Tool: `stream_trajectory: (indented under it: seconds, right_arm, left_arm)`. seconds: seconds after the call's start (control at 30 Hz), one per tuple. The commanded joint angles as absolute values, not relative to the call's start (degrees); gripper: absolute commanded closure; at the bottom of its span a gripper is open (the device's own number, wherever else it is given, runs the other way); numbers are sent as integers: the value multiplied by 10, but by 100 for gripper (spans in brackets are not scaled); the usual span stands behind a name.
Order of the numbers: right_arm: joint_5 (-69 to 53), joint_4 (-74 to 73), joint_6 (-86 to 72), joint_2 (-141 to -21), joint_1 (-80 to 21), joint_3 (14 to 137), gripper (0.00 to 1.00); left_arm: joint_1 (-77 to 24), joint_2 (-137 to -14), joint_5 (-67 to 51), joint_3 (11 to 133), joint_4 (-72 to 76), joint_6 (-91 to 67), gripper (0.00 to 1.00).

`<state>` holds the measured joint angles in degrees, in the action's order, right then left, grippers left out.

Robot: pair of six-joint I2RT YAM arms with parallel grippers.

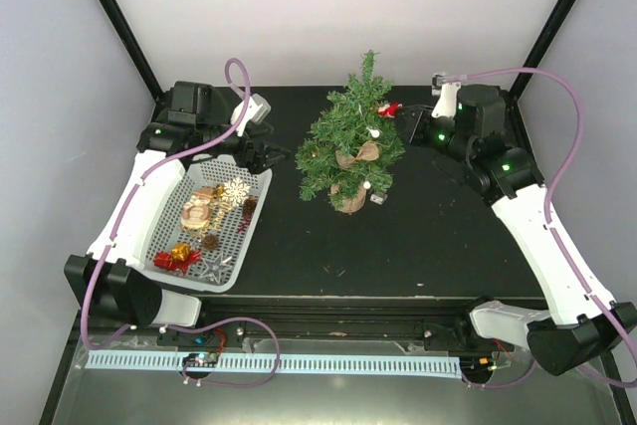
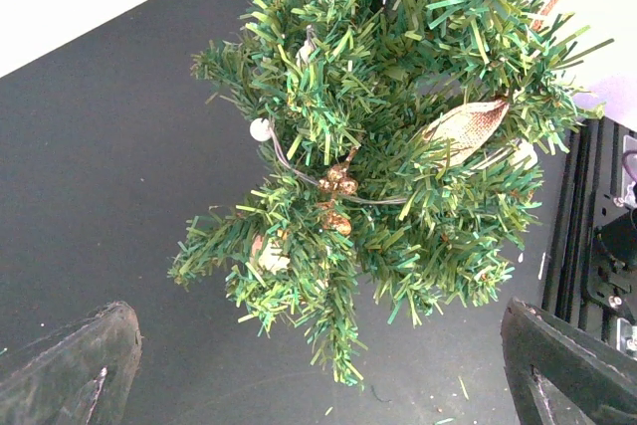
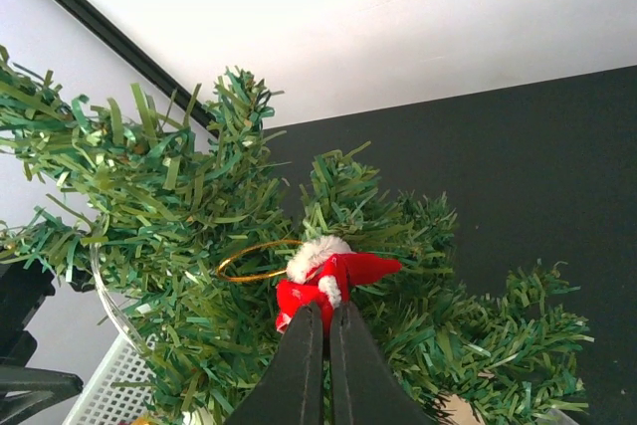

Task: Decorate the small christmas tree

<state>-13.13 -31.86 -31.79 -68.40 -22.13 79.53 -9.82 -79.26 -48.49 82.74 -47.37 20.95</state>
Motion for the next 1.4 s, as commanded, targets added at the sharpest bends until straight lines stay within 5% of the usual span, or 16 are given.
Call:
stream_trajectory:
  seconds: [0.0, 0.73, 1.0, 1.37]
  right_arm:
    - [-151, -301, -312, -686, -228, 783, 99]
    - [-160, -304, -302, -682, -246, 758, 96]
    - [-147, -314, -296, -668, -246, 764, 70]
    - [-87, -367, -275, -626, -246, 795, 48]
  left_arm:
    - [-95, -792, -503, 821, -457, 207, 1]
    - [-95, -797, -515, 811, -454, 206, 1]
    - [-95, -797, -511, 811, -454, 207, 1]
    - [-93, -787, -479, 812, -460, 208, 1]
